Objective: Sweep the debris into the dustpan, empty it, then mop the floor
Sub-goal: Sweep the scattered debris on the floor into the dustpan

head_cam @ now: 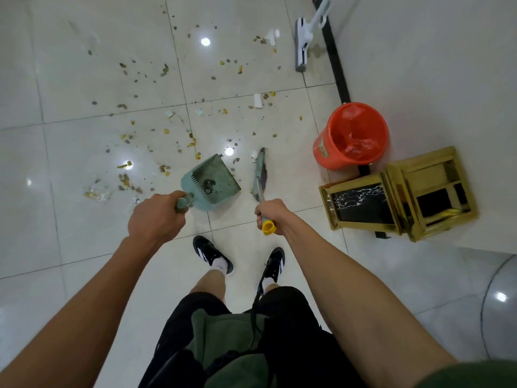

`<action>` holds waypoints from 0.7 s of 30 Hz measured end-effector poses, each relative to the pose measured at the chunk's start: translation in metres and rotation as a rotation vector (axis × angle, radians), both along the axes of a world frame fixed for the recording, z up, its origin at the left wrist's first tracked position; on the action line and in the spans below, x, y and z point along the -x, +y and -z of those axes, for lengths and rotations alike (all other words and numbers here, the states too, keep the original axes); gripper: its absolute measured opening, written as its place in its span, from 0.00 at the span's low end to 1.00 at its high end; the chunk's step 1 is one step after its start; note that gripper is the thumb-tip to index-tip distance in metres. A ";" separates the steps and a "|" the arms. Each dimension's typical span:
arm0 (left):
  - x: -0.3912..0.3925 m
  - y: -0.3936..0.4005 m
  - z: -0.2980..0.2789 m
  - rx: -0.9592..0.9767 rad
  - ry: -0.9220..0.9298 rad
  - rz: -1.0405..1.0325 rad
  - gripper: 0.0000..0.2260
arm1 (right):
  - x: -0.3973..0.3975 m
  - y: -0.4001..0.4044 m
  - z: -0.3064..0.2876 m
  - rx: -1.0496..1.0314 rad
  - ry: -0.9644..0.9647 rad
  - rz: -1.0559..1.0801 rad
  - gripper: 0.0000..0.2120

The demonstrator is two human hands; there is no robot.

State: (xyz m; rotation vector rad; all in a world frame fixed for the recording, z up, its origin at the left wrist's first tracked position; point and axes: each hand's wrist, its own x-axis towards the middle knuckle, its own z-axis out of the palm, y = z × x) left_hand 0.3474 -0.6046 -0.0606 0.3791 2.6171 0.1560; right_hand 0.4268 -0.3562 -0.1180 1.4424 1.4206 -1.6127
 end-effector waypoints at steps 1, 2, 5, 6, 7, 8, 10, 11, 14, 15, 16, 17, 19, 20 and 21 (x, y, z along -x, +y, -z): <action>0.008 -0.012 0.000 -0.008 -0.001 -0.026 0.11 | 0.015 -0.012 -0.003 0.001 0.003 -0.027 0.18; 0.016 -0.024 -0.001 -0.015 -0.004 -0.053 0.11 | 0.029 -0.025 -0.006 0.002 0.005 -0.057 0.16; 0.038 -0.057 -0.001 -0.004 -0.011 -0.098 0.11 | 0.063 -0.057 -0.010 0.017 0.015 -0.105 0.12; 0.043 -0.067 -0.001 0.004 -0.013 -0.101 0.10 | 0.073 -0.065 -0.010 0.016 0.016 -0.117 0.13; 0.048 -0.075 -0.001 0.012 -0.016 -0.101 0.10 | 0.081 -0.073 -0.009 0.011 0.017 -0.131 0.15; 0.051 -0.082 -0.002 0.020 -0.018 -0.104 0.09 | 0.088 -0.080 -0.008 0.008 0.017 -0.146 0.16; 0.055 -0.092 -0.003 0.025 -0.022 -0.124 0.08 | 0.099 -0.092 -0.011 0.011 0.020 -0.175 0.13; 0.055 -0.096 -0.003 0.023 -0.022 -0.141 0.08 | 0.103 -0.097 -0.012 0.015 0.022 -0.190 0.11; 0.053 -0.104 -0.006 0.025 -0.028 -0.179 0.09 | 0.112 -0.106 -0.020 0.021 0.038 -0.216 0.06; 0.051 -0.106 -0.007 0.024 -0.025 -0.194 0.09 | 0.115 -0.108 -0.023 0.026 0.047 -0.223 0.06; 0.049 -0.107 -0.009 0.023 -0.021 -0.218 0.09 | 0.117 -0.109 -0.027 0.032 0.059 -0.240 0.07; 0.046 -0.107 -0.010 0.023 -0.016 -0.232 0.08 | 0.119 -0.109 -0.031 0.041 0.071 -0.248 0.07; 0.041 -0.109 -0.011 0.029 -0.006 -0.265 0.08 | 0.120 -0.105 -0.039 0.058 0.077 -0.279 0.08; 0.036 -0.109 -0.012 0.032 0.003 -0.302 0.08 | 0.120 -0.101 -0.042 0.059 0.081 -0.317 0.10; 0.030 -0.108 -0.012 0.032 0.009 -0.342 0.08 | 0.119 -0.096 -0.045 0.054 0.086 -0.360 0.11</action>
